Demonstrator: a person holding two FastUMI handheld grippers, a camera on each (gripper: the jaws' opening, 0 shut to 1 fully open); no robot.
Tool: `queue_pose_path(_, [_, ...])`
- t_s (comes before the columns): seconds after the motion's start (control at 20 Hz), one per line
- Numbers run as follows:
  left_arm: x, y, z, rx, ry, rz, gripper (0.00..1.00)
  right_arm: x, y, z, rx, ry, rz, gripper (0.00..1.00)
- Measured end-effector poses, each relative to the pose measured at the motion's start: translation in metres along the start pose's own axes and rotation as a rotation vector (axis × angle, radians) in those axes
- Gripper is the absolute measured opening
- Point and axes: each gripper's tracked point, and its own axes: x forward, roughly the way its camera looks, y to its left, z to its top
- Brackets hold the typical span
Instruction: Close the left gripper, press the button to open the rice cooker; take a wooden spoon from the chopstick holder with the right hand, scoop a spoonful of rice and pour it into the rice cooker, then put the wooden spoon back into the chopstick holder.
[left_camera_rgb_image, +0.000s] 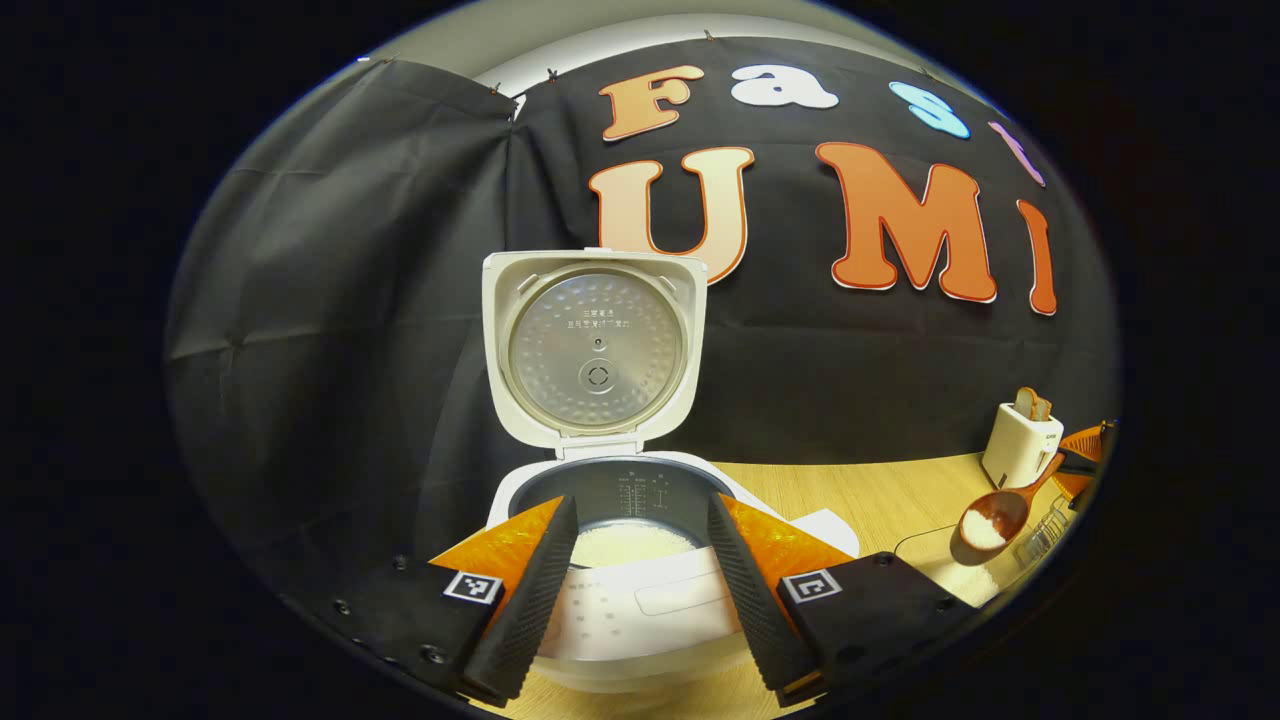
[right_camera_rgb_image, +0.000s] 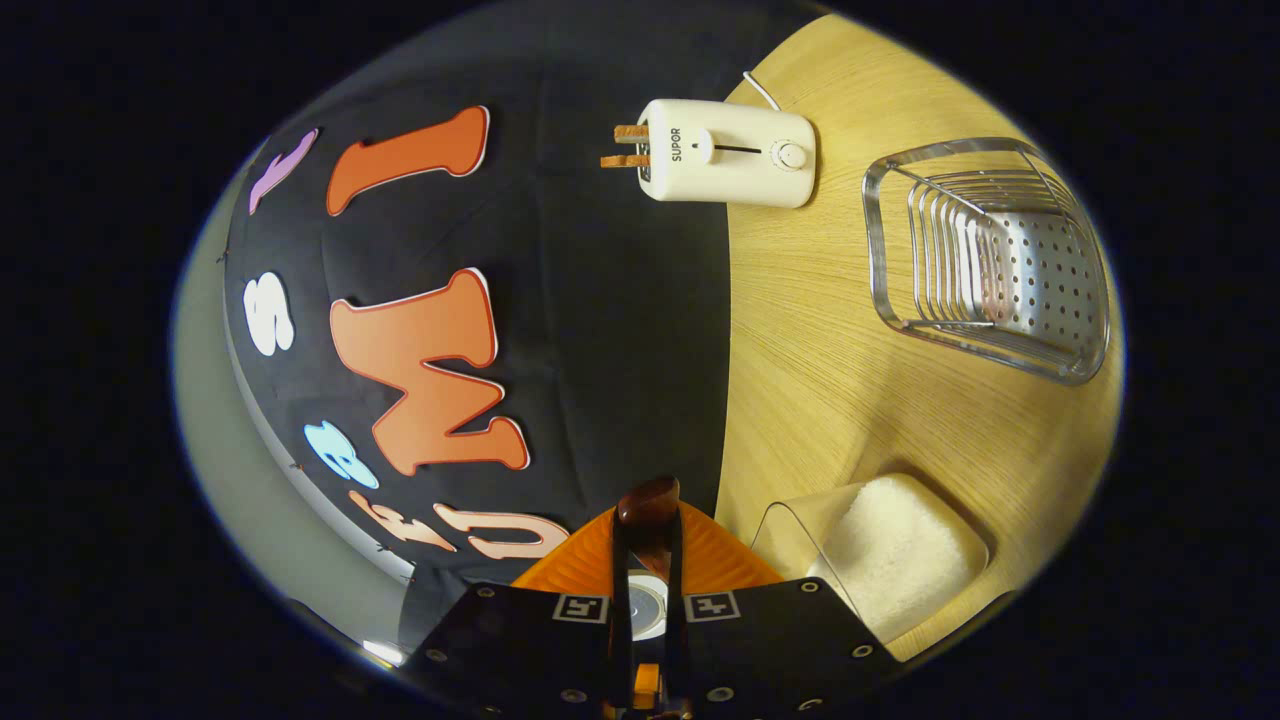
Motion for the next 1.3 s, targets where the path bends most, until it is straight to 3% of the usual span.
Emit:
queue_pose_path(0.5, [-0.005,0.023,0.003,-0.047,-0.017,0.031,0.86,0.034,0.055,-0.039,0.071,0.059,0.082,0.13])
queue_pose_path(1.0, [-0.012,0.062,0.004,-0.068,-0.029,0.084,0.86,0.099,0.114,-0.119,-0.052,0.138,0.128,0.13])
queue_pose_path(1.3, [-0.015,0.081,0.000,-0.092,-0.027,0.108,0.86,0.151,0.122,-0.177,-0.106,0.199,0.114,0.13])
